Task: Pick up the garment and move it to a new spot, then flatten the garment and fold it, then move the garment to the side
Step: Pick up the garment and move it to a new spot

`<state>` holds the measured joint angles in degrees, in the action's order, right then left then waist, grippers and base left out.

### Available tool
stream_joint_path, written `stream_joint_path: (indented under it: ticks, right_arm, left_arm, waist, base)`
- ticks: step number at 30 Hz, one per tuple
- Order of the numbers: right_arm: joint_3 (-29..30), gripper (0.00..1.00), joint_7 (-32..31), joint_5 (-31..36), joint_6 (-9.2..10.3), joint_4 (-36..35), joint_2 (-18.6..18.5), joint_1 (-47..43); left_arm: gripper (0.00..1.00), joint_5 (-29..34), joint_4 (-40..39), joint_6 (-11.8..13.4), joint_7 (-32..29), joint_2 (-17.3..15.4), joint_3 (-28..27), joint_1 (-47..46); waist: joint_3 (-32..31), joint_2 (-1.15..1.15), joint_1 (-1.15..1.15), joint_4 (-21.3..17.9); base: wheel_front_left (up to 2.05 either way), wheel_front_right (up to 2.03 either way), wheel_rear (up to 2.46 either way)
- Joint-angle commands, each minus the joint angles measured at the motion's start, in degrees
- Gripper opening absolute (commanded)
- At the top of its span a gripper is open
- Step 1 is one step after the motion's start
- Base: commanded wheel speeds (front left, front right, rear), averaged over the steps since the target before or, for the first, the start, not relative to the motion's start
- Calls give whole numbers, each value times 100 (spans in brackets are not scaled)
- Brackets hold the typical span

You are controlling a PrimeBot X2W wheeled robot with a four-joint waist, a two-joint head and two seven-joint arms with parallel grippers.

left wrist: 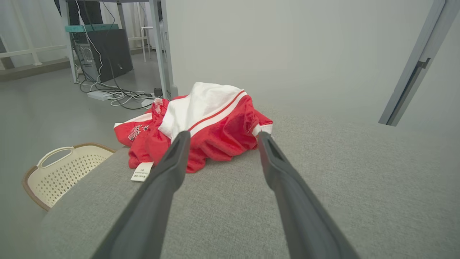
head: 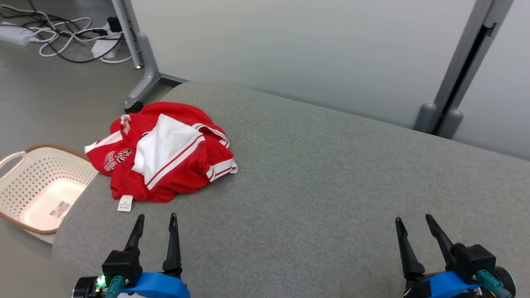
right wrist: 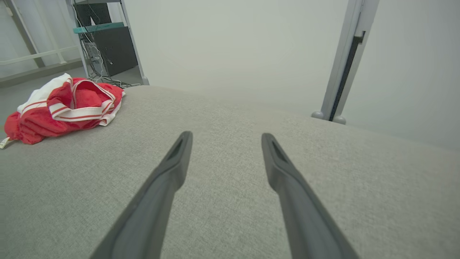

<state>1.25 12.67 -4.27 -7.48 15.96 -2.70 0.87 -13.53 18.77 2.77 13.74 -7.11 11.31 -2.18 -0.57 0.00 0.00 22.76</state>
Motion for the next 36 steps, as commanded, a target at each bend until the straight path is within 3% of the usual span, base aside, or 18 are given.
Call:
stream_joint_path:
  ticks: [1, 11, 21, 24, 29, 36]
  right_arm:
    - [0, 100, 9, -12, -3, 15, -34, 6]
    - [-20, 100, 37, -41, -3, 71, -34, 55]
    - [-68, 100, 56, -48, -3, 124, -34, 93]
    - [-46, 100, 56, -55, -3, 137, -34, 63]
    - [-75, 100, 18, -34, -3, 119, -34, 48]
    - [-88, 100, -56, 72, -3, -13, -34, 166]
  left_arm:
    - [100, -11, -12, 16, 14, -24, -7, 16]
    - [100, -50, -61, 33, -9, -100, 20, 44]
    - [100, -107, -112, 86, -13, -128, 56, 62]
    - [100, -228, -241, -2, -70, -163, -32, -52]
    - [100, -325, -702, -136, -583, -583, -198, -433]
    - [100, -803, -840, -482, -2013, -1141, -451, -1666]
  waist:
    - [89, 0, 0, 165]
    - [106, 0, 0, 652]
    - [135, 0, 0, 670]
    - [135, 0, 0, 654]
    - [185, 0, 0, 573]
    - [453, 0, 0, 320]
  base:
    - [0, 0, 0]
    - [0, 0, 0]
    - [0, 0, 0]
    - [0, 0, 0]
    - [0, 0, 0]
    - [0, 0, 0]
